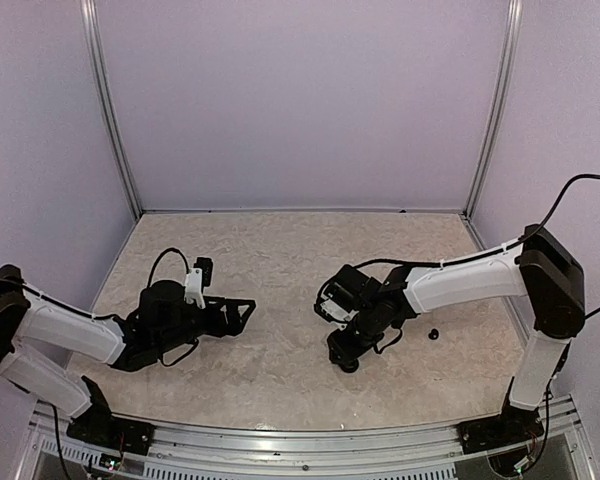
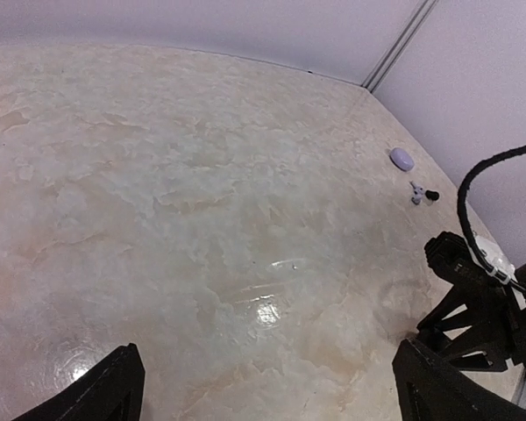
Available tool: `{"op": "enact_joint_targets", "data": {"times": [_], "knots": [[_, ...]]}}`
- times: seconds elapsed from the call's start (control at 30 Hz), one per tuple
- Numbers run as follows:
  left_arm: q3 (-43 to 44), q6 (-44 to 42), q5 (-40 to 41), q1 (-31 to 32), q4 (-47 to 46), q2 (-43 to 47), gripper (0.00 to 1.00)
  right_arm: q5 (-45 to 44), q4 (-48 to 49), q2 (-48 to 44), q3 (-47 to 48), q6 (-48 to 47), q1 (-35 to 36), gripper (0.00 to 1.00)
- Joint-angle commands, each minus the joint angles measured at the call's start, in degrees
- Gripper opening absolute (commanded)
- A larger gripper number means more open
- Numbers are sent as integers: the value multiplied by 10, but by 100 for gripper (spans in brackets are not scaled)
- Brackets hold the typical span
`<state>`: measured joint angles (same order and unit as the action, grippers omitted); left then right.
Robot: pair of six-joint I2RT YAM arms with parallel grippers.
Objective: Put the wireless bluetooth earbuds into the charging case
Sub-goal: Pick up the charging case from the center of the board, then pass from the right arm to the left
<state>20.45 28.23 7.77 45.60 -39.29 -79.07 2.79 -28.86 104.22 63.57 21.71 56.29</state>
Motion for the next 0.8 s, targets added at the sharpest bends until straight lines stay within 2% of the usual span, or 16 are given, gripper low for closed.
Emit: {"op": "enact_joint_targets", "data": {"times": [0.0,0.17,0.27,0.53,0.77], "knots": [[-27,-1,-10,35,-122,13,99,-1,42,4,26,19,-5,31],[-41,6,-25,71,-215,-23,99,-5,97,-11,42,31,-20,31],[-49,0,-27,96,-276,-50,95,-20,135,-24,53,40,-26,31],[1,-24,-24,138,-304,-112,90,-37,210,-46,74,56,-26,31],[40,-19,-13,145,-310,-159,85,-29,231,-46,78,67,-18,32]]}}
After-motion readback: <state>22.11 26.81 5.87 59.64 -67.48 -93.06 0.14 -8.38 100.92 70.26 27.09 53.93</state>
